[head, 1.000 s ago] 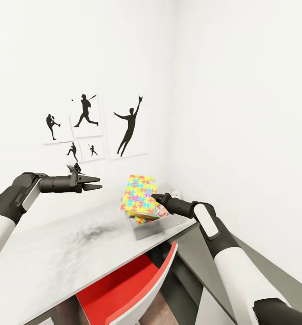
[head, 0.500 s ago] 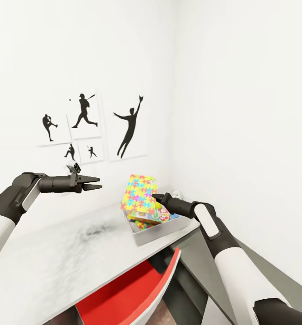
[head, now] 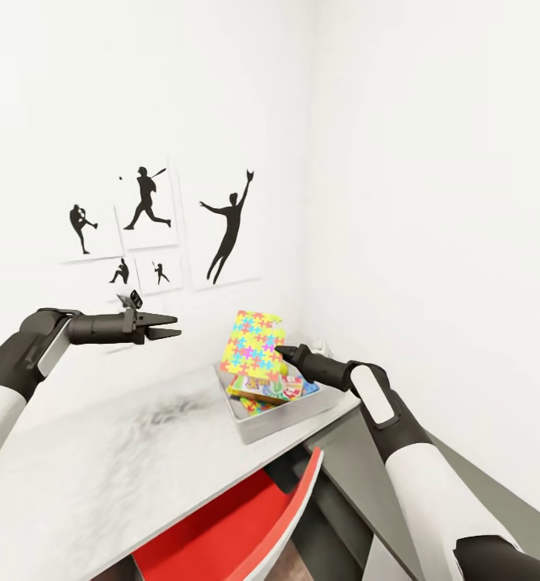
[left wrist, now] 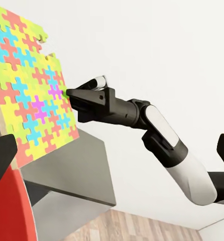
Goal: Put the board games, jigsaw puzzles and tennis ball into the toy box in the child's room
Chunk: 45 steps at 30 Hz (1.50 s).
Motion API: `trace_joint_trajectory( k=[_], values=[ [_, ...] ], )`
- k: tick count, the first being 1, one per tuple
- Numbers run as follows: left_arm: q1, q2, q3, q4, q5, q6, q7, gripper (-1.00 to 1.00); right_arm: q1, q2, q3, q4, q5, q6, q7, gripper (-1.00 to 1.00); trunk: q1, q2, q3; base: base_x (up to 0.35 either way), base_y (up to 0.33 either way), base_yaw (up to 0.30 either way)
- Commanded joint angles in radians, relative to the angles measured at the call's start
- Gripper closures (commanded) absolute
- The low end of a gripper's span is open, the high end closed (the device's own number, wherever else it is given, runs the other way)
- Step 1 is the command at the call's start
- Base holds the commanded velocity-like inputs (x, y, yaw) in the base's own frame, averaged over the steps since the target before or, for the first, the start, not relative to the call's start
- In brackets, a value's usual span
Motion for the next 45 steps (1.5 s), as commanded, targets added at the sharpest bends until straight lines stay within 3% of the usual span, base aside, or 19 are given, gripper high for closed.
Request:
trace_joint_trajectory(
  k=[1, 20, 23, 25, 31, 34, 40, 43, 45],
  values=[
    [-0.001, 0.001, -0.004, 0.0, 0.002, 0.011, -0.004, -1.0, 0.0, 0.0, -0.001, 0.0, 0.003, 0.003, 0.004, 1.0, 0.001, -0.001, 0.0, 0.071, 0.021, 0.0],
    [-0.001, 0.001, -0.003, 0.0, 0.002, 0.011, -0.003, -1.0, -0.001, 0.002, 0.0, 0.002, 0.005, 0.003, 0.001, 1.0, 0.001, -0.001, 0.0, 0.074, 0.003, 0.0],
    [-0.001, 0.001, -0.003, 0.0, 0.002, 0.011, -0.003, -1.0, -0.005, 0.005, 0.0, 0.004, 0.006, 0.004, -0.02, 1.0, 0.001, -0.001, 0.0, 0.142, 0.0, 0.0],
    [-0.001, 0.001, -0.003, 0.0, 0.002, 0.011, -0.003, -1.0, -0.011, 0.009, -0.001, 0.004, 0.004, 0.004, -0.081, 1.0, 0.001, -0.001, 0.0, 0.044, 0.0, 0.0],
    [-0.001, 0.001, -0.003, 0.0, 0.002, 0.011, -0.004, -1.0, -0.103, 0.013, -0.001, 0.031, 0.001, 0.004, -0.263, 1.0, 0.001, -0.001, 0.0, 0.01, 0.0, 0.0],
    [-0.001, 0.001, -0.003, 0.0, 0.003, 0.011, -0.005, -1.0, -0.153, 0.013, -0.001, 0.09, 0.001, 0.002, -0.316, 1.0, 0.001, -0.001, 0.0, 0.001, 0.0, 0.0],
    [-0.001, 0.001, 0.001, 0.0, 0.003, 0.011, -0.005, -1.0, -0.253, 0.014, 0.0, 0.276, 0.003, -0.009, -0.352, 1.0, 0.001, -0.001, 0.0, 0.0, 0.0, 0.0],
    [-0.001, 0.001, 0.002, 0.0, 0.003, 0.011, -0.005, -1.0, -0.272, 0.015, 0.0, 0.332, 0.006, -0.011, -0.355, 1.0, 0.001, -0.001, 0.0, 0.0, 0.0, 0.0],
    [-0.001, 0.001, 0.003, 0.0, 0.003, 0.011, -0.005, -1.0, -0.278, 0.03, 0.001, 0.366, 0.009, -0.012, -0.357, 1.0, 0.001, -0.001, 0.0, 0.0, 0.0, 0.0]
  ],
)
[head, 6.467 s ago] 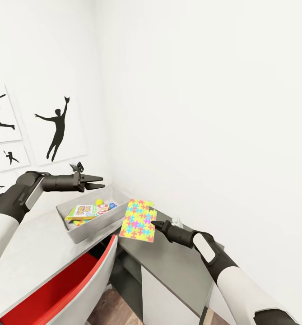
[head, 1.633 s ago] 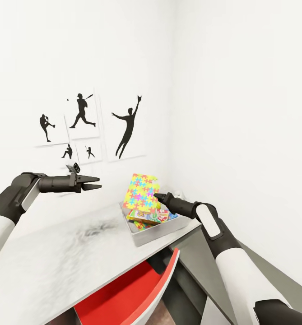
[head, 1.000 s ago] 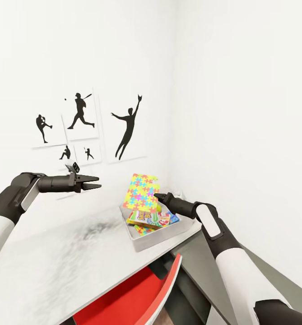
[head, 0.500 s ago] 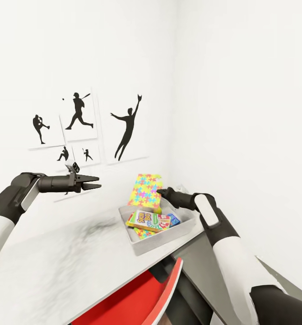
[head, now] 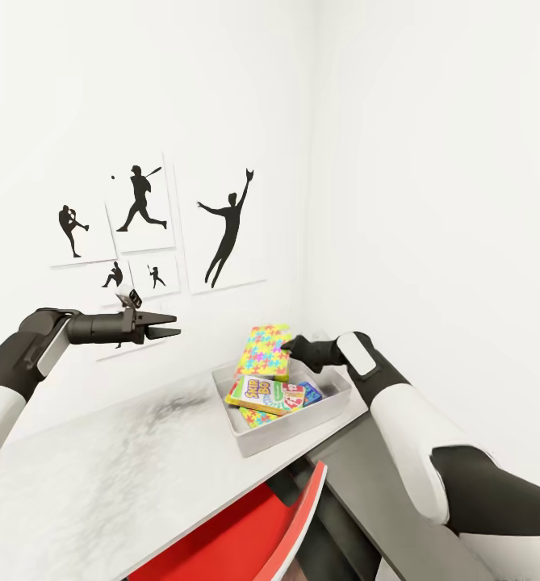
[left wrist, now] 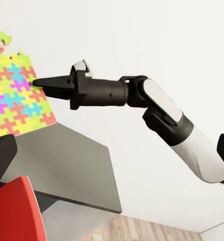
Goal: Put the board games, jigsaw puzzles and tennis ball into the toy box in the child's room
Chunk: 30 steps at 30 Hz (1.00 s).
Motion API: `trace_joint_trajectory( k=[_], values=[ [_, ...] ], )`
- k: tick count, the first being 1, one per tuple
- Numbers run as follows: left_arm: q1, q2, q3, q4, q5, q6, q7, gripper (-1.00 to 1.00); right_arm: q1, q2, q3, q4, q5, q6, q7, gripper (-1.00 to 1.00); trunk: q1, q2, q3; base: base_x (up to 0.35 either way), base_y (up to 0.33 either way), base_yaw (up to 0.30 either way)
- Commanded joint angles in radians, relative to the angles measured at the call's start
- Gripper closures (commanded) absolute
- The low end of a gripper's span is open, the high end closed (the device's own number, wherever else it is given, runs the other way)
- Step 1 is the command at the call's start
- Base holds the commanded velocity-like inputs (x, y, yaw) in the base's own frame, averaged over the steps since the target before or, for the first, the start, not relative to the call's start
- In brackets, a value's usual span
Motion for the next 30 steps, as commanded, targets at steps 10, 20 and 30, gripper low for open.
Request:
trace_joint_trajectory(
  k=[10, 20, 30],
  values=[
    [-0.001, 0.001, -0.003, 0.0, 0.003, 0.011, -0.007, -1.0, -0.005, 0.024, 0.004, 0.079, -0.005, -0.041, -0.021, 1.0, 0.0, -0.001, -0.001, 0.045, 0.0, 0.0],
    [-0.001, 0.001, -0.003, 0.0, 0.001, 0.011, -0.009, -1.0, -0.002, 0.014, 0.003, 0.076, -0.009, -0.044, -0.022, 1.0, 0.0, -0.001, -0.001, 0.046, 0.014, 0.0],
    [-0.001, 0.001, -0.003, 0.0, 0.001, 0.011, -0.008, -1.0, -0.001, 0.013, 0.003, 0.07, -0.008, -0.044, -0.021, 1.0, 0.0, -0.001, -0.001, 0.004, 0.001, 0.0]
  ],
)
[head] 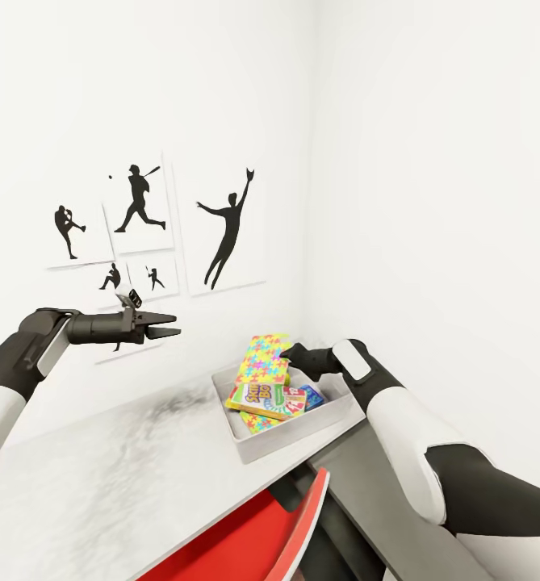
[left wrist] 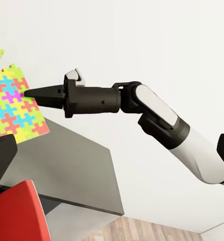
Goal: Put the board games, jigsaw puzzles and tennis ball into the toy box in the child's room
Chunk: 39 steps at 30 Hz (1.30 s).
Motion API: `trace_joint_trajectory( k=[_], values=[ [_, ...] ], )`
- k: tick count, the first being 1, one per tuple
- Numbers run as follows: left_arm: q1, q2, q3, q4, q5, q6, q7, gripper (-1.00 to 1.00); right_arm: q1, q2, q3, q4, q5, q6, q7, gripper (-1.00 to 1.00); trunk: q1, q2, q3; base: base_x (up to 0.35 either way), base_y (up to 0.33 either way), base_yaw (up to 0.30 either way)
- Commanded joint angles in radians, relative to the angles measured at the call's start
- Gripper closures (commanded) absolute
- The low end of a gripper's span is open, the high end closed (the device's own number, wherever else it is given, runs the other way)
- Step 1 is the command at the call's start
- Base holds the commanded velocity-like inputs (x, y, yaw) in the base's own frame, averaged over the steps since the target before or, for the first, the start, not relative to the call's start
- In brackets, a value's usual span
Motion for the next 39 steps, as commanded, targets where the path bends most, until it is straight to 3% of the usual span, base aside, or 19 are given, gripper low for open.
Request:
trace_joint_trajectory(
  k=[1, 39],
  values=[
    [-0.001, 0.001, -0.004, 0.0, 0.002, 0.011, -0.004, -1.0, 0.0, 0.0, 0.004, -0.002, -0.011, 0.001, -0.009, 1.0, 0.0, -0.001, -0.001, 0.0, 0.0, 0.0],
    [-0.001, 0.012, -0.003, 0.0, 0.002, 0.011, -0.004, -1.0, 0.001, 0.002, 0.004, -0.002, -0.012, -0.002, -0.007, 1.0, 0.0, -0.001, -0.001, 0.027, 0.007, -0.028]
  ],
)
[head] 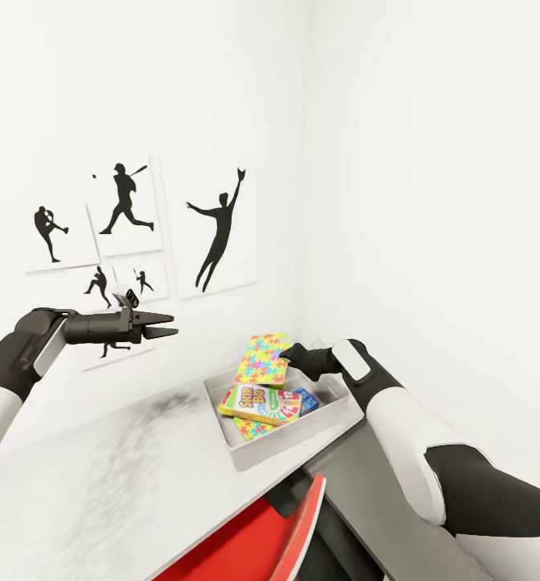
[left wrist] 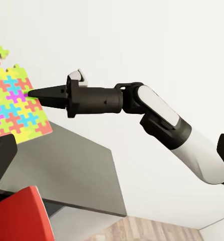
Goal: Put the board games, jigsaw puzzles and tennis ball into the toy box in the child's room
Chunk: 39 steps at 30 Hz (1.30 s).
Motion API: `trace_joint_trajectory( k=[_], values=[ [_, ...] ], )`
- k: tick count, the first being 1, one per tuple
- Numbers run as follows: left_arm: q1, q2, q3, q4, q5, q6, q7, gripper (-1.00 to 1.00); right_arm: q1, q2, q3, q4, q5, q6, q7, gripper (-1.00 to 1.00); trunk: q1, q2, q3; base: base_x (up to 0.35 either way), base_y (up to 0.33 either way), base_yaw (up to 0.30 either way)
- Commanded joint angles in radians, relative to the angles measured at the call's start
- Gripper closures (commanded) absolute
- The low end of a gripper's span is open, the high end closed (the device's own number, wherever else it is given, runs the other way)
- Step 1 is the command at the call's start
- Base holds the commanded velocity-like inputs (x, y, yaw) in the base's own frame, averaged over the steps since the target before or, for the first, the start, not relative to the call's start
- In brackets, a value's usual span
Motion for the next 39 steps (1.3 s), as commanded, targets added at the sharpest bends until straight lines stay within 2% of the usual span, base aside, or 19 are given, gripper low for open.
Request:
trace_joint_trajectory(
  k=[1, 16, 39],
  values=[
    [-0.001, 0.001, -0.004, 0.0, 0.002, 0.011, -0.004, -1.0, 0.0, 0.0, 0.003, -0.002, -0.011, -0.002, -0.009, 1.0, 0.001, -0.001, -0.001, 0.169, 0.056, -0.001],
    [-0.001, 0.001, -0.004, 0.0, 0.003, 0.011, -0.005, -1.0, 0.0, -0.002, 0.004, -0.002, -0.011, -0.021, -0.006, 1.0, 0.001, -0.001, -0.001, 0.128, 0.055, 0.0],
    [-0.001, 0.001, -0.003, 0.0, 0.006, 0.012, -0.01, -1.0, 0.005, -0.003, 0.003, -0.003, -0.013, -0.02, -0.004, 1.0, 0.001, -0.001, -0.003, 0.006, 0.002, 0.004]
  ],
)
